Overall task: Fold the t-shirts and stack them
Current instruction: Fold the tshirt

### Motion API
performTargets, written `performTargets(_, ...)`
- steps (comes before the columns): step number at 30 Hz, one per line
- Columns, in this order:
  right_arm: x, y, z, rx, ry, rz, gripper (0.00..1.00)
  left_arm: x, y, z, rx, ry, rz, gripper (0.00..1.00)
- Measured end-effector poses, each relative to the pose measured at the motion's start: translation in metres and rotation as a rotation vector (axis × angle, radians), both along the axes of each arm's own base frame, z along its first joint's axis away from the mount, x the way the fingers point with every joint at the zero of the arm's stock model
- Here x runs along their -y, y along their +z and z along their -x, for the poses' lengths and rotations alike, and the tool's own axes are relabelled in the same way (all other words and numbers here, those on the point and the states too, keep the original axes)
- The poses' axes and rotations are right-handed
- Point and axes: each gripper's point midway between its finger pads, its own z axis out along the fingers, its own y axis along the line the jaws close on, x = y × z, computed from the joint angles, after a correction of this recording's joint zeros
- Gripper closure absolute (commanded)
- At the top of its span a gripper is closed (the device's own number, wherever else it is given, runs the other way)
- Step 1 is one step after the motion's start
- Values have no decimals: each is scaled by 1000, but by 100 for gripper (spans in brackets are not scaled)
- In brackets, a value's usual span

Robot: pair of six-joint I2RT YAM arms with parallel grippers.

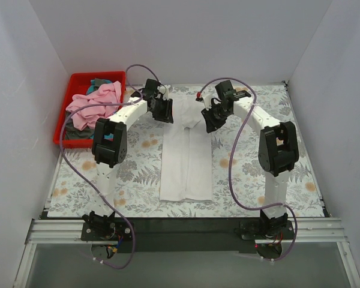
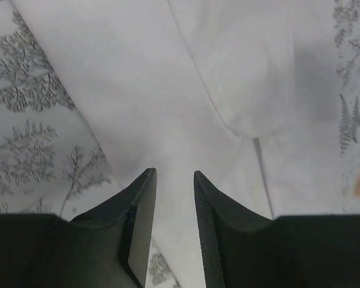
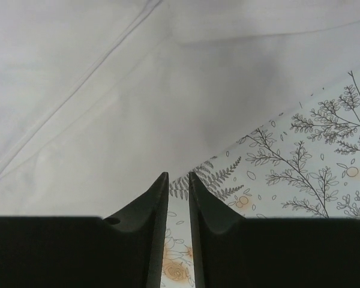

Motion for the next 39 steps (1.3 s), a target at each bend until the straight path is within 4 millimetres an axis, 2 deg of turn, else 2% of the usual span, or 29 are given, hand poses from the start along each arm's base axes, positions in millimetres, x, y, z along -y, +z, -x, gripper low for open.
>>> performTargets(4, -9, -13, -1, -47, -27, 1, 82, -3, 23, 28, -20, -7, 52, 71)
performTargets(7, -16, -24, 6, -86, -34, 12, 84, -4, 27, 51, -55, -19, 88, 73)
performTargets(9, -21, -30, 10, -103, -35, 21, 85, -3, 19, 64, -96, -22, 104, 75)
performTargets(13, -27, -42, 15, -128, -40, 48, 87, -7, -9, 90, -196, -15, 108, 75)
performTargets(15, -26, -52, 16, -141, -45, 73, 89, -8, -18, 98, -232, -10, 104, 76)
performTargets(18, -20, -70, 16, -163, -65, 115, 92, -8, -26, 98, -245, -4, 103, 76)
performTargets(24, -14, -72, -4, -137, -126, 127, 93, -3, -31, 86, -236, 2, 115, 77)
performTargets(33, -9, -72, -51, -64, -196, 111, 93, -2, -30, 38, -170, 21, 168, 77)
performTargets(39, -5, -71, -75, -30, -237, 81, 92, -2, -30, 17, -136, 29, 183, 78)
